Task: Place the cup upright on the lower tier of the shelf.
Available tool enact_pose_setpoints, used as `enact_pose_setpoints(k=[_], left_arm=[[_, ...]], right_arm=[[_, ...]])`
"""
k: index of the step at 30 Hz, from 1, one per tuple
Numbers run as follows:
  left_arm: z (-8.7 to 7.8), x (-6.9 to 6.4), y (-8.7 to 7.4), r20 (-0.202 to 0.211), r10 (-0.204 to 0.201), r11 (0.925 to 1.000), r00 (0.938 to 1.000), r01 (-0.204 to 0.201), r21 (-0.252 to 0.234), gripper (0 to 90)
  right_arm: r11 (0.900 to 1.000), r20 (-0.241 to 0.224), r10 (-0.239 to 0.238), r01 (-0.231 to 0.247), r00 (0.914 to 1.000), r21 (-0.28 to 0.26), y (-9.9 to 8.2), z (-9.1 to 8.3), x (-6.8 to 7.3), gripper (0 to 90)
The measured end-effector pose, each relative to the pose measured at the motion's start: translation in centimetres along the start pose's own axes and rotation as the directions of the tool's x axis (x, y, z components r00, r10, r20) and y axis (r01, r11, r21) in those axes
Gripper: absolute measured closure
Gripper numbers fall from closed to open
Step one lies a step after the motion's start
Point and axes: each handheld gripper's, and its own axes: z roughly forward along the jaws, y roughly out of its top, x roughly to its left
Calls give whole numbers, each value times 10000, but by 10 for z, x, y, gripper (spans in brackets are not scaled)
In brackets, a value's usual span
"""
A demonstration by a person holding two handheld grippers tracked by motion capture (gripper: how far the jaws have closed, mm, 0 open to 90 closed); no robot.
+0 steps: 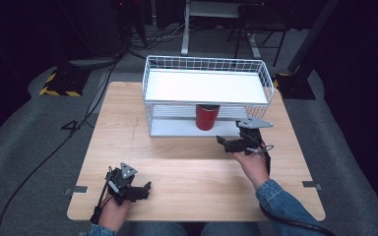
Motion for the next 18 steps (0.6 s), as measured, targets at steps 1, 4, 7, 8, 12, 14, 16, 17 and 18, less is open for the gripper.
enact_pose_setpoints(k=[1, 4, 7, 8, 12, 14, 16, 17, 18], left_arm=[[0, 0, 0, -4, 12, 10000, 10000, -12, -13, 2], [0, 1, 1, 32, 80, 10000, 10000, -80, -5, 1], [2, 1, 2, 107, 142, 9999, 9998, -142, -20, 1], [2, 2, 3, 88, 155, 9999, 9998, -155, 1, 1], [4, 2, 5, 132, 175, 9998, 9998, -175, 1, 1], [5, 2, 5, 129, 122, 9999, 9998, -122, -7, 1], [5, 2, 6, 132, 120, 9999, 9998, -120, 4, 1], [5, 2, 6, 131, 139, 9999, 9998, -139, -8, 1], [5, 2, 6, 129, 136, 9999, 9998, -136, -3, 1]], right_arm=[[10000, -36, 43, -43, 10000, -1, -1, -6, 0, 3], [9998, -81, 193, -193, 9998, 28, -5, -22, -2, 7], [9995, -247, 301, -297, 9992, 133, -10, -36, -4, 63], [9994, -311, 312, -306, 9990, 176, -13, -43, -5, 91], [9994, -220, 272, -267, 9994, 219, -21, -59, -6, 97], [9991, -219, 343, -337, 9992, 266, -25, -68, -6, 105], [9987, -240, 450, -444, 9987, 263, -30, -75, -7, 115], [9981, -269, 562, -555, 9981, 262, -32, -78, -7, 118], [9974, -272, 675, -668, 9973, 257, -36, -82, -8, 121]])
